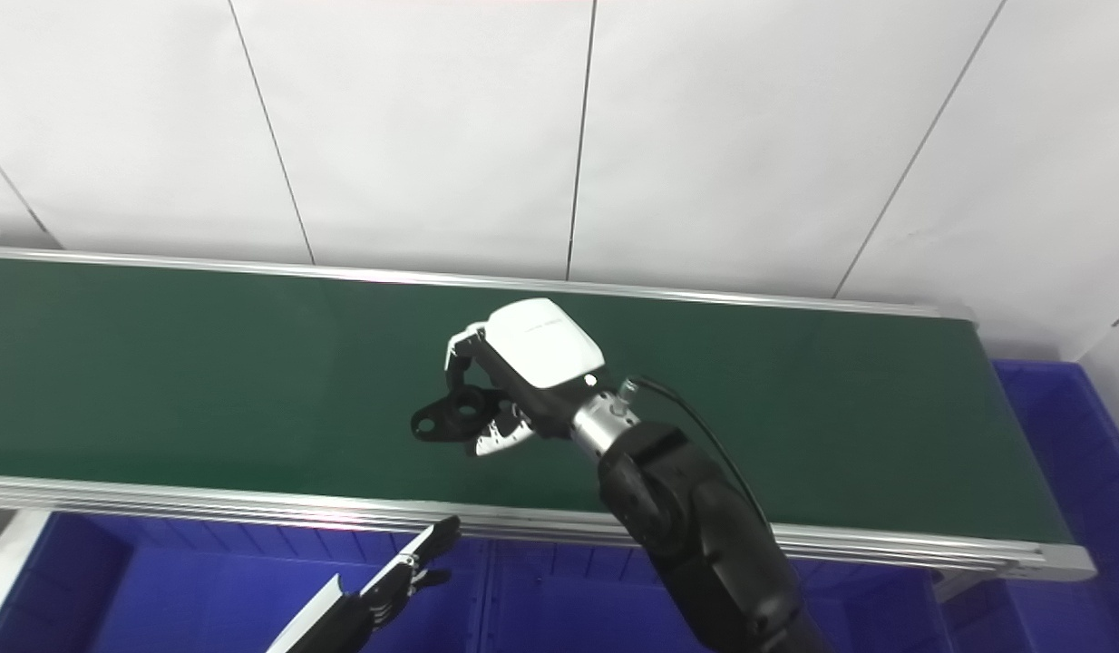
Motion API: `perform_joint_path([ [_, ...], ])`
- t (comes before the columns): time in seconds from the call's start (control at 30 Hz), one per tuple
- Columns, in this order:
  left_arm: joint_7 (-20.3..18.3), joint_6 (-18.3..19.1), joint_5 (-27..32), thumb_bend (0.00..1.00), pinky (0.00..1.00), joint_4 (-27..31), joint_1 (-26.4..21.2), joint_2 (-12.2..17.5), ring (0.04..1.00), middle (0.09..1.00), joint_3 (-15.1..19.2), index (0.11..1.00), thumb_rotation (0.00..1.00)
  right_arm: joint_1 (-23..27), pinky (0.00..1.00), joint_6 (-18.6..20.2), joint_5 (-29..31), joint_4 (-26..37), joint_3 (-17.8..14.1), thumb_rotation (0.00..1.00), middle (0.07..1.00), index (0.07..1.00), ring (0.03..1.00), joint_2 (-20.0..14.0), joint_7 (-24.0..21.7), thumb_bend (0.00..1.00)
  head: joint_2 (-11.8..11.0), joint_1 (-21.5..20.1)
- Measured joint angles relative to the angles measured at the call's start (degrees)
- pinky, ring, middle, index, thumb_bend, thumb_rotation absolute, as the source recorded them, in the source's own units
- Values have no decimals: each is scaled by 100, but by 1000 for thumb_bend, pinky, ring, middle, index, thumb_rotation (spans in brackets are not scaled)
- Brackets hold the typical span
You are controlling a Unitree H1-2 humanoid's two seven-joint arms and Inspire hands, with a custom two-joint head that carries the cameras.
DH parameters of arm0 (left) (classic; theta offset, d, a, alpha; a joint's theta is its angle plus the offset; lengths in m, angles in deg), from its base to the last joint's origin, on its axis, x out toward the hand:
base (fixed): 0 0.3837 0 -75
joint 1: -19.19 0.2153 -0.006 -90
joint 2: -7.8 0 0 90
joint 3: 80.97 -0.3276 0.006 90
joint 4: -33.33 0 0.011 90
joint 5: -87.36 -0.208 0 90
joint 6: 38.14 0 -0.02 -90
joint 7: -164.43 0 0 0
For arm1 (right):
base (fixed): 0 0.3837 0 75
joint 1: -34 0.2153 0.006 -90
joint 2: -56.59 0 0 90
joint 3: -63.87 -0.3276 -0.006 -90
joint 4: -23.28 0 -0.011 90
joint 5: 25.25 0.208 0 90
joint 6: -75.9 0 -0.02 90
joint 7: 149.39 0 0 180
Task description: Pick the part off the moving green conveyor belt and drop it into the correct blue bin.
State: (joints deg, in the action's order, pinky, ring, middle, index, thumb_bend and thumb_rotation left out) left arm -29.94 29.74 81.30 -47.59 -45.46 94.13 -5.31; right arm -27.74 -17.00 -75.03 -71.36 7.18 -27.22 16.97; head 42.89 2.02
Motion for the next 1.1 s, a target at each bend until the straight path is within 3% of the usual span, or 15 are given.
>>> perform_joint_path([
  [0.13,165,-213,232,736,974,-71,7,-168,1000,1000,91,1000,681,-382,299,72,-128,746,-189,0,609,486,452,-293,-315,505,52,-9],
  [0.3,358,-230,344,740,971,-113,10,-347,995,1000,185,1000,716,-900,251,81,-120,1335,-499,0,604,486,447,-652,-572,504,88,-17],
  [0.47,483,-232,341,759,978,-134,7,-383,1000,1000,298,1000,759,-1554,300,71,-98,1594,-638,0,574,478,450,-923,-664,507,210,-79],
  [0.7,579,-233,344,777,998,-135,-7,-375,1000,1000,383,1000,770,-2449,253,18,28,2106,-798,0,541,445,447,-1339,-711,513,325,-167],
  [0.9,568,-233,468,783,1000,-137,-7,-371,1000,1000,432,1000,767,-3108,216,19,-50,2170,-723,0,544,446,445,-1389,-828,512,483,-255],
  [1.1,531,-233,474,760,1000,-136,-11,-321,1000,1000,496,1000,768,-3249,303,74,-352,1693,-529,0,519,477,453,-1295,-1090,512,580,-325],
])
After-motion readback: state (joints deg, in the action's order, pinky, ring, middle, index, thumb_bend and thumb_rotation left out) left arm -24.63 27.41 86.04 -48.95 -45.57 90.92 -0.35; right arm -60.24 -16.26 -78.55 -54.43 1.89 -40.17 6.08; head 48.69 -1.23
